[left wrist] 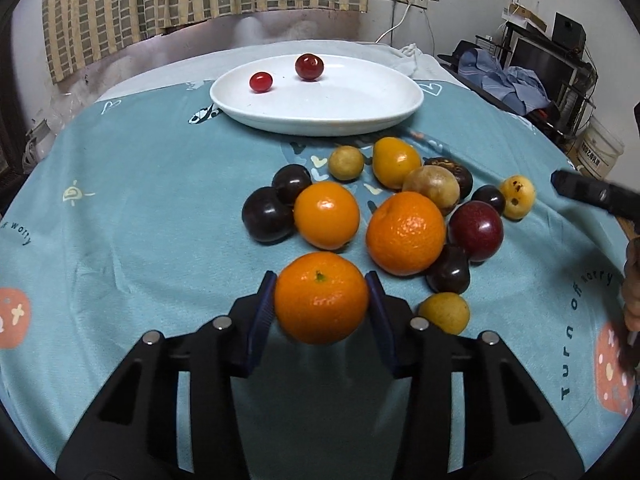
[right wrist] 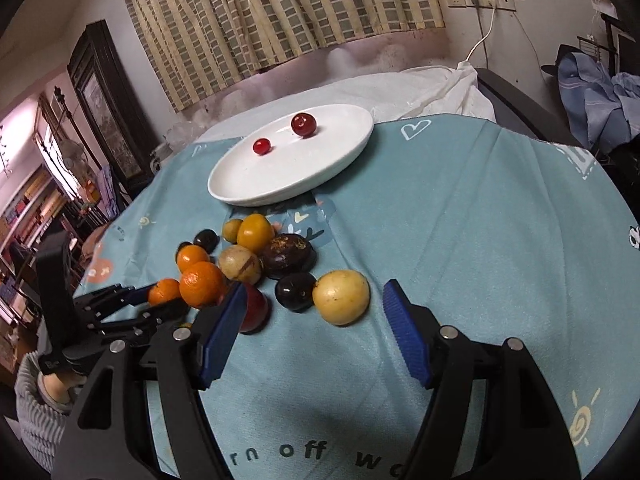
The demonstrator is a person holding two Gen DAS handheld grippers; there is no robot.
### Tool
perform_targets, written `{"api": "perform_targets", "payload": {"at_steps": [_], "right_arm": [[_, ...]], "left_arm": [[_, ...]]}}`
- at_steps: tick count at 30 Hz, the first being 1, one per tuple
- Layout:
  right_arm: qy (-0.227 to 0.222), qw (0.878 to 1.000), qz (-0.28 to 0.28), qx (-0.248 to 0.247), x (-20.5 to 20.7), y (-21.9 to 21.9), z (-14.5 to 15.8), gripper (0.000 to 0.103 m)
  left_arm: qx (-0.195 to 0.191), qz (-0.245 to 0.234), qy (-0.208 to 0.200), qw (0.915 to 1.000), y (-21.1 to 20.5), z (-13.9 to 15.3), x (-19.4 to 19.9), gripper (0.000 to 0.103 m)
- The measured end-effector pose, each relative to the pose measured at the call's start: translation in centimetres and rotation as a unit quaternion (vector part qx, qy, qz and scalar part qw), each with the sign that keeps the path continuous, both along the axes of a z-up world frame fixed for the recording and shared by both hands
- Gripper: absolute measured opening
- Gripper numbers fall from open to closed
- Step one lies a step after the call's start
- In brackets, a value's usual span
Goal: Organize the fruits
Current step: 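Grasp a tangerine with left gripper while right gripper grasps a yellow round fruit, then move both held fruits over the white plate and release them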
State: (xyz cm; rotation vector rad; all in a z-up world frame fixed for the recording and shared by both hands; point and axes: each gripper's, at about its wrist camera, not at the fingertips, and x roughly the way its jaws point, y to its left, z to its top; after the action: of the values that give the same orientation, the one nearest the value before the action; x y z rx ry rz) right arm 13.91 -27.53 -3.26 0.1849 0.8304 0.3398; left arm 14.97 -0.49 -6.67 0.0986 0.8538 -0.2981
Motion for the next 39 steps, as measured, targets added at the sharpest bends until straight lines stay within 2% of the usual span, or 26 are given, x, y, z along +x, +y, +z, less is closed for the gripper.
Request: {"api": "perform_targets", "payload": {"at_steps": [7,13,14,18,22,31,35,39], "right_arm": [[-0.001,0.997,0.01,-0.076,0.2,1.2,-1.4,0.069],[-0.006,0.994,0.019,-0.109,1.0,2.1,-2.2,0.056],[-0.002,0.994,0.021,-0.109,1.3,2.2,-2.4,0.051],[0.026,0.996,0.021,-0.08,2.5,1.6,-3.1,0.043],[0.034,0.998,0.017,-0.048,2.9,0.6,-3.2,0.037],[-0.001,1.0,0.015,-0.003,1.9,-0.1,-1.4,0.035],[-0.013,1.0,0.018,0.016,3.1,0.4,0.4,0.035],[-0.027,0.999,0.028,0.017,6.0,1.9,2.9,0.035]], "left_arm": [[0.0,0.007,-0.022,0.9997,0.2,0.6,-0.6,0.044],[0.0,0.007,-0.022,0.9997,0.2,0.7,-0.6,0.044],[0.001,0.006,-0.022,0.9997,0.2,0.7,-0.7,0.044],[-0.002,0.005,-0.022,0.9997,0.2,0.6,-0.7,0.044],[-0.005,0.005,-0.019,0.9998,0.3,0.5,-0.6,0.044],[-0.019,0.013,-0.036,0.9991,0.7,1.8,-0.7,0.044],[-0.021,0.026,-0.047,0.9983,0.8,3.9,1.6,0.044],[-0.023,0.039,-0.057,0.9973,0.3,6.0,5.8,0.044]]}}
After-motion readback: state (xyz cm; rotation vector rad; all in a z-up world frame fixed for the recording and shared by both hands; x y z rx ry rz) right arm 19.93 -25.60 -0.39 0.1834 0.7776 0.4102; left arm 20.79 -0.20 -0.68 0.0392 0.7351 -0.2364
